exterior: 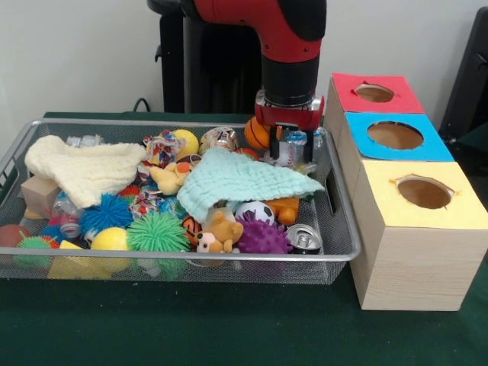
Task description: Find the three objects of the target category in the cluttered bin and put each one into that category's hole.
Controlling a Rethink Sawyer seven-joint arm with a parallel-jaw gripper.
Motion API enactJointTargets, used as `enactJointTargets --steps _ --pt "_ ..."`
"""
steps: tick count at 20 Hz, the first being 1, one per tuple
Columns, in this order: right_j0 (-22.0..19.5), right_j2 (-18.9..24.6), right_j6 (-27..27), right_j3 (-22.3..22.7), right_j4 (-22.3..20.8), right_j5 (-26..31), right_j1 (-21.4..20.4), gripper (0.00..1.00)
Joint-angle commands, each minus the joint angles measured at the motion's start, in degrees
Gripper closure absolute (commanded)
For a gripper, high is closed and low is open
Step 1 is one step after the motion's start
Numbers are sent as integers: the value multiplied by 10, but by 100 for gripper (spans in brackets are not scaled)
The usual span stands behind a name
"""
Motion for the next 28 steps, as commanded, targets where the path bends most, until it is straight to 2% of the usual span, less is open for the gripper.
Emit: enactJointTargets --steps 1,5,13,17,20,24,28 --pt "-10 43 44 65 -18 138 -52 0" --pt "1 7 37 75 -38 153 -65 0" --pt "-18 7 41 97 -75 96 -46 0" --pt "-12 -6 54 81 -92 63 -13 0" --pt "-26 5 57 77 -105 20 17 0" --pt "-56 40 59 69 -118 -36 52 0" --pt "-62 48 64 47 -131 -71 82 0"
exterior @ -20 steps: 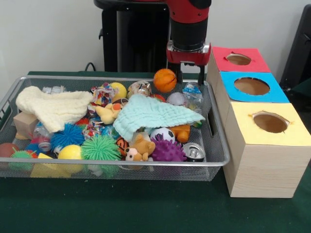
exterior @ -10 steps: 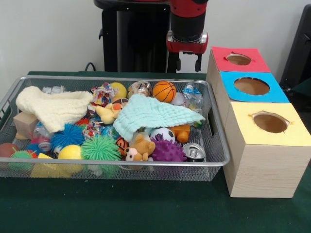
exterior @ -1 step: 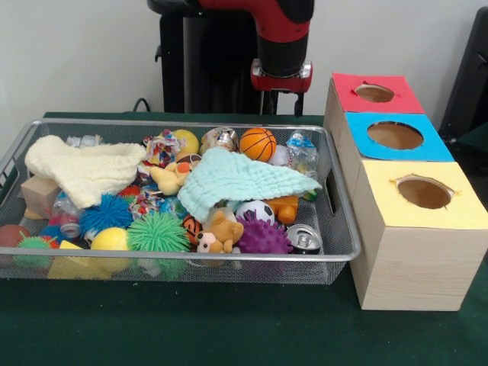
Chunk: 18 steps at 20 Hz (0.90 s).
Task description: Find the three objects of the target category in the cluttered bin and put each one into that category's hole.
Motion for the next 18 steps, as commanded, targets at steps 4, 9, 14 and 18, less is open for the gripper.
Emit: enactJointTargets --steps 4,9,14,18 --pt "-29 56 68 -39 -30 -94 63 0" --pt "-15 59 73 -33 -16 -61 36 0" --pt "3 49 77 -21 3 1 -10 0" --pt "17 37 75 -24 15 66 -47 0"
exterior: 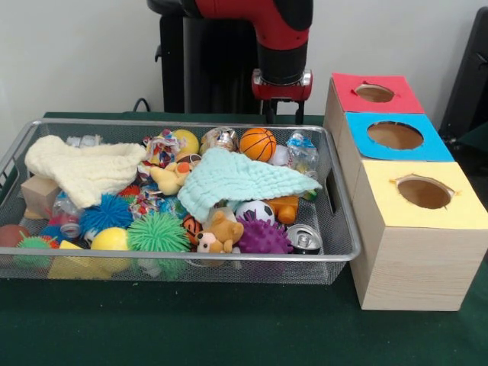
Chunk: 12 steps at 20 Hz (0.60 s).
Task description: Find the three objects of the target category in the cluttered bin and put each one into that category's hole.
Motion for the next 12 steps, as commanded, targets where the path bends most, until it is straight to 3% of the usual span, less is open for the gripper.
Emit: enactJointTargets --steps 1,9,12 --pt "19 25 74 -33 32 115 -58 0" --pt "10 33 80 -59 31 105 -52 0" --pt "-11 61 80 -55 38 80 -50 0"
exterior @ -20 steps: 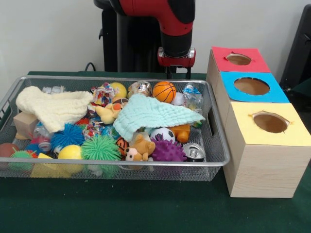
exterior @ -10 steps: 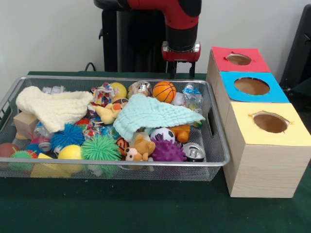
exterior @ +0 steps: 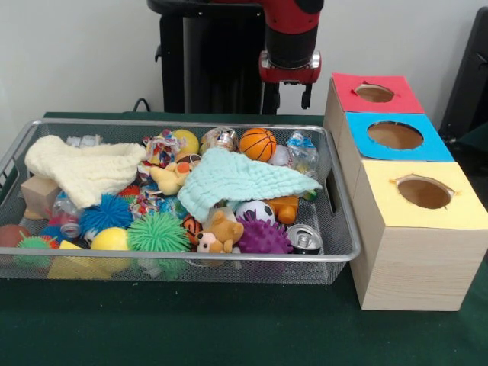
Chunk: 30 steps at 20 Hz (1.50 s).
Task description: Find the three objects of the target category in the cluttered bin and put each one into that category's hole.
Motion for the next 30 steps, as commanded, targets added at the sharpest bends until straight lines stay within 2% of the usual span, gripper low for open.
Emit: enactJointTargets --steps 1,15,22,30 --pt "-31 65 79 -58 39 -11 -1 0" --pt "-41 78 81 -64 14 -87 14 0" --pt "-44 71 77 -74 -8 -152 44 0" --pt "-47 71 79 -84 -14 -202 76 0"
